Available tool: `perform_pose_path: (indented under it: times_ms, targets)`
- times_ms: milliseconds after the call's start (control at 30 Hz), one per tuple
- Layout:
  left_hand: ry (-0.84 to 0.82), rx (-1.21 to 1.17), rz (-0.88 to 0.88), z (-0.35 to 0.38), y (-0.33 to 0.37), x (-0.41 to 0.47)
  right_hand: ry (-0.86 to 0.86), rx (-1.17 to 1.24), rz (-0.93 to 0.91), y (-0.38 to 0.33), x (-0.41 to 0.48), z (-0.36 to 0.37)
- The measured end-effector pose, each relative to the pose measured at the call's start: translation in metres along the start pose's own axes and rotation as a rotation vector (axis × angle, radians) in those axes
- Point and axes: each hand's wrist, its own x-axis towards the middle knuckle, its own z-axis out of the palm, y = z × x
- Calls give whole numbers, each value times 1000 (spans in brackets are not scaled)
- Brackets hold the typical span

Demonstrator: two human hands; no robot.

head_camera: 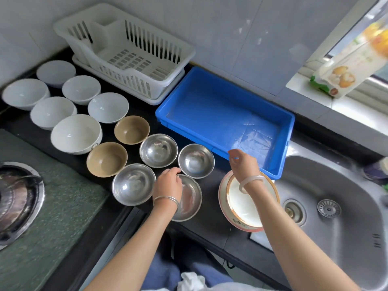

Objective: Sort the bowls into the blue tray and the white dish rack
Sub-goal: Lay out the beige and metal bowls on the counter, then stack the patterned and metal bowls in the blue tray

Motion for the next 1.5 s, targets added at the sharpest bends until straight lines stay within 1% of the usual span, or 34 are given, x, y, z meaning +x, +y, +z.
perform_pose_path:
  times_ms: [67, 133, 233, 333, 400, 533, 667, 833, 933, 1100, 1333, 1500]
  targets:
    - [-50, -26, 42, 6, 16, -2, 101, -12, 8, 24, -15, -14]
    - [-130, -66, 89, 16, 33, -6, 161, -37, 46, 51, -30, -25]
    - [-278, -117, 148, 35, 57, -15, 174, -35, 159, 85, -50, -31]
    - [-409, -52, 193, 55, 73, -24, 190, 44, 280, 108, -67, -29]
    - [-454, -18, 172, 65, 77, -28, 216, 110, 338, 118, -74, -25]
    - [-407, -21, 122, 73, 79, -29, 241, 110, 382, 121, -75, -20]
    - [-338, -51, 127, 69, 78, -24, 247, 119, 375, 114, -75, -14]
    - [-321, -39, 125, 63, 77, -14, 246, 141, 420, 106, -75, -7]
    - [-315, 5, 137, 62, 79, -13, 254, 166, 438, 103, -77, -7]
    - [-255, 63, 202, 62, 85, -18, 274, 170, 470, 102, -81, -9]
    - [-269, 75, 250, 60, 101, -26, 368, 182, 458, 104, -97, -34]
    - [-354, -22, 298, 61, 131, -34, 417, 189, 497, 118, -113, -68]
